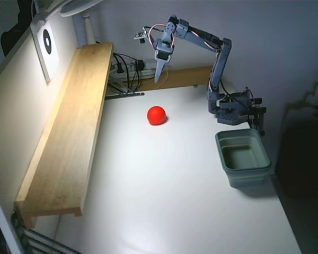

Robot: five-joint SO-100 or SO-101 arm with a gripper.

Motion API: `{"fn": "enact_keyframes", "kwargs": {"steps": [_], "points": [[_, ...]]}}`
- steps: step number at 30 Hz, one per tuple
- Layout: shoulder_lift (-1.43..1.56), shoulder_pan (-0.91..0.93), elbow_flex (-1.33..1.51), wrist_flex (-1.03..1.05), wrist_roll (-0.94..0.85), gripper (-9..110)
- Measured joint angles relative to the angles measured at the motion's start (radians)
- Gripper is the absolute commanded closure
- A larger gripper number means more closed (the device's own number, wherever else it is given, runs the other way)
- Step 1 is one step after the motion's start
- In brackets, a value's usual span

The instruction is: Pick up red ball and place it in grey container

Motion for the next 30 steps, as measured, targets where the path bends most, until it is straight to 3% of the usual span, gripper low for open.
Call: {"fn": "enact_keyframes", "kwargs": {"steps": [12, 30], "points": [[-0.086, 0.000, -0.043, -0.046, 0.000, 63], [0.040, 0.002, 0.422, -0.370, 0.002, 63]]}}
